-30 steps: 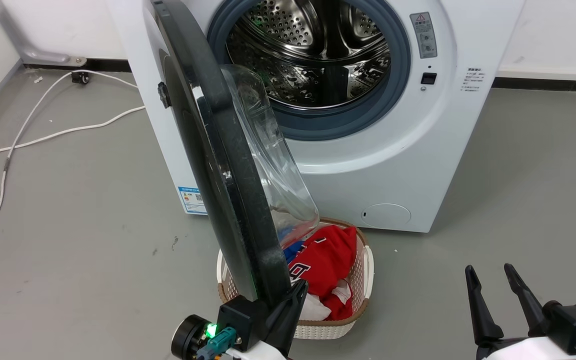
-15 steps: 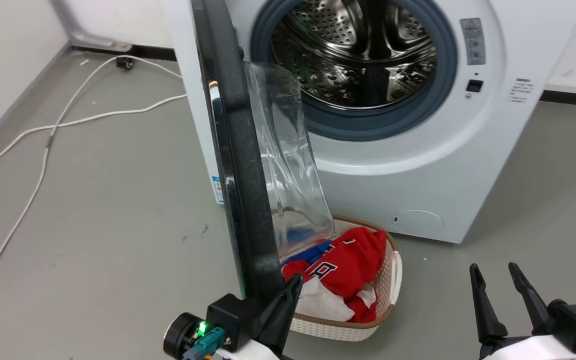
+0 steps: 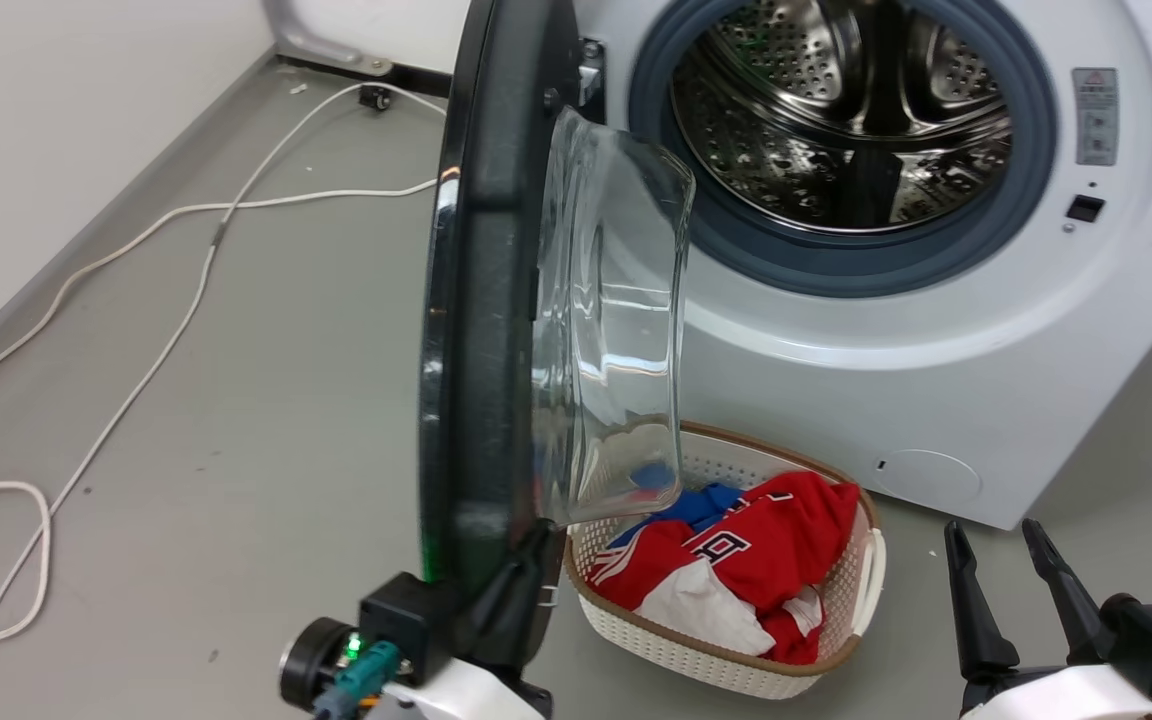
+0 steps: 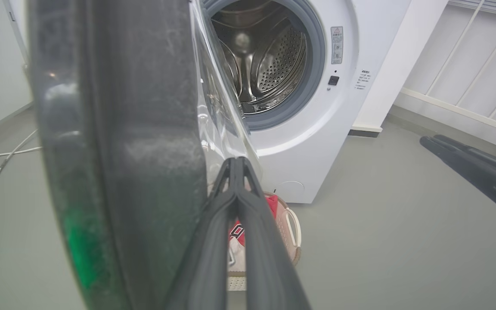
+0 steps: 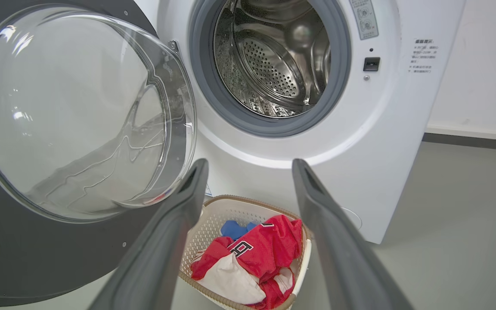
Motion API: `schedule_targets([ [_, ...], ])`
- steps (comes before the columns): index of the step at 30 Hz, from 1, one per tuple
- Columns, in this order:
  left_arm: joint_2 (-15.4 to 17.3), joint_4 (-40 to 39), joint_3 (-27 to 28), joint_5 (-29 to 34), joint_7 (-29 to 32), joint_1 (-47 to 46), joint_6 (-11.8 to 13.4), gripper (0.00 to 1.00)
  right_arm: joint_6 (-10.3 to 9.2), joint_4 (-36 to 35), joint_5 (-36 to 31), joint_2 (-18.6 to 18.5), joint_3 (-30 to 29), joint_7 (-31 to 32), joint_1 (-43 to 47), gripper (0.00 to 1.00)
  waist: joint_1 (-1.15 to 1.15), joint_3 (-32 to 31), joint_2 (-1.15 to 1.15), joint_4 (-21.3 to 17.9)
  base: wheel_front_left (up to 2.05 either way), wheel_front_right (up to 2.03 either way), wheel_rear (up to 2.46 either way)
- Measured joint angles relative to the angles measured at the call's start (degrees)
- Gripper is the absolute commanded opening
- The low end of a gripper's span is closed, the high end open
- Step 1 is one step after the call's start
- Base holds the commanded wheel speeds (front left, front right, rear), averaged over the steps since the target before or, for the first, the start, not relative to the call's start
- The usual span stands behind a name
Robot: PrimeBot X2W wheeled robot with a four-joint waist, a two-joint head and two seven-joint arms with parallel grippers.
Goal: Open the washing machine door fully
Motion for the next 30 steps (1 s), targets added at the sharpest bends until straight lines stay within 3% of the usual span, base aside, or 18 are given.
schedule_targets([
  [7,2.1,0.5,5.4,-1.0,-1.2,-0.1,2.3,0.0,0.0,0.1,0.1,0.0,0.1,-0.2,-0.3,1.0,0.0,0.4,0.0,2.4,0.0,0.0,0.0],
  [14,6.7,3.3,12.8,-3.1,-2.2,-2.4,3.1,0.0,0.0,0.3,0.3,0.0,0.6,-0.2,-0.6,1.0,0.0,1.1,0.0,2.1,0.0,0.0,0.0],
  [22,9.9,10.2,20.5,-7.3,-4.8,-6.9,2.5,0.0,0.0,-0.2,-0.1,0.0,1.1,0.6,-1.8,1.0,0.0,3.6,0.0,0.2,0.0,0.0,0.0],
  [30,12.8,19.1,26.5,-12.7,-7.3,-11.7,-0.6,0.0,0.0,-0.9,-0.9,0.0,1.2,1.7,-2.9,1.0,0.0,7.2,0.0,-2.3,0.0,0.0,0.0],
])
